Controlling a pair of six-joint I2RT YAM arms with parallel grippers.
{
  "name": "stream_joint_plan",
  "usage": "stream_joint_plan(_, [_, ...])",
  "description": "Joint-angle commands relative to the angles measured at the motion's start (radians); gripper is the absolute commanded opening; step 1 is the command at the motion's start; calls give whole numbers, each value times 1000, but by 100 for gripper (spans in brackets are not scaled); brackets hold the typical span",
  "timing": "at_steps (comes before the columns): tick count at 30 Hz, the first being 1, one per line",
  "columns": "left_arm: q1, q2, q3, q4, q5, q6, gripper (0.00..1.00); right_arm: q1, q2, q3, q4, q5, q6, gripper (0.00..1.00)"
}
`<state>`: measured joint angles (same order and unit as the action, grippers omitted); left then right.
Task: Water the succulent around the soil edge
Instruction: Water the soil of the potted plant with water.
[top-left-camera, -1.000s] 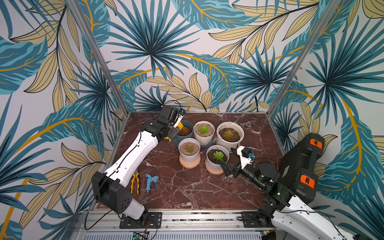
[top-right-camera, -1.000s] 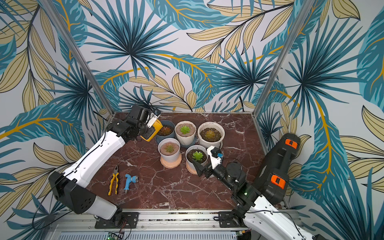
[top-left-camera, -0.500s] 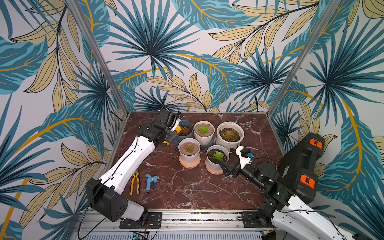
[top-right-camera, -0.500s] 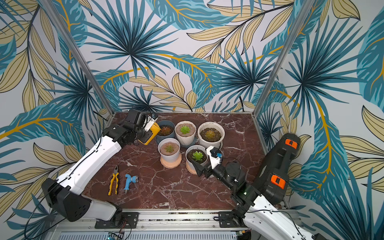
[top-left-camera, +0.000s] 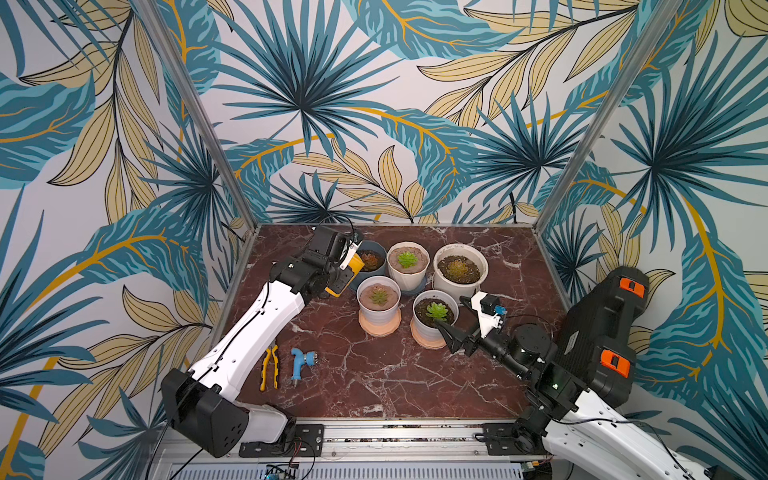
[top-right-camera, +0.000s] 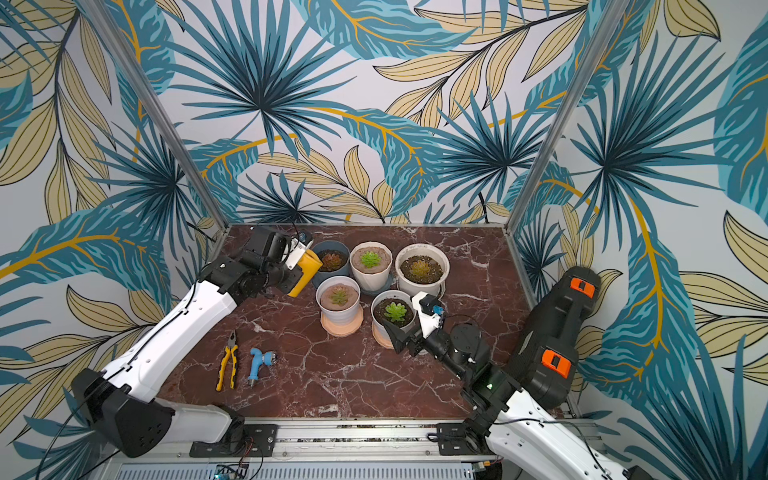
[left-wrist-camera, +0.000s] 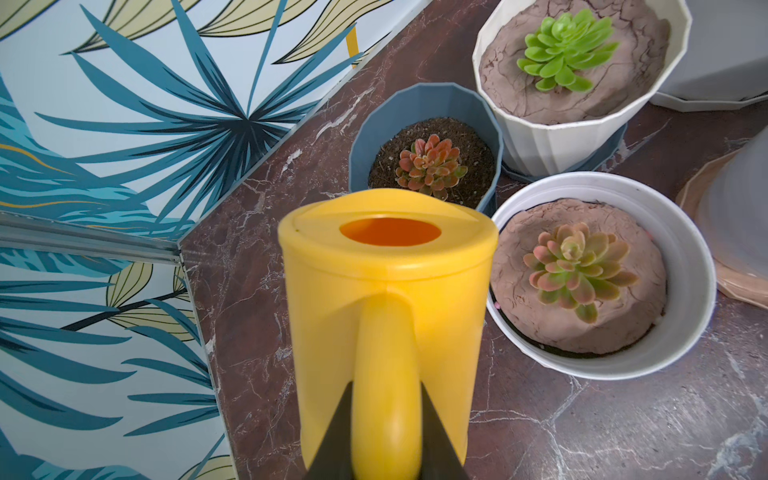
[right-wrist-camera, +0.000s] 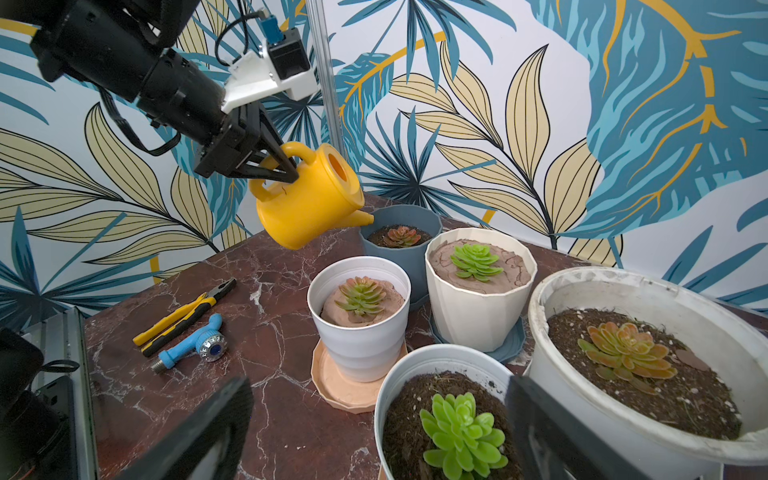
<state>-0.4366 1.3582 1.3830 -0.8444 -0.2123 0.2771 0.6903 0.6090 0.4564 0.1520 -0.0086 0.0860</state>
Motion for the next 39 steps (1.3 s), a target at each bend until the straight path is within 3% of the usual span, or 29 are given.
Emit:
stream_joint_plan(1, [7, -37, -30, 21, 22, -21, 0, 4, 1, 10, 13, -10, 1, 100])
stream_joint_plan(16, [7, -52, -53, 30, 43, -34, 0, 5, 2, 11, 11, -8, 1, 99])
stream_joint_plan(26, [4, -88, -70, 53, 151, -51, 0, 4, 1, 11, 10, -8, 0, 100])
stream_joint_plan(39, [-3, -73, -85, 71, 134, -46, 0, 4, 0, 11, 8, -5, -2, 99])
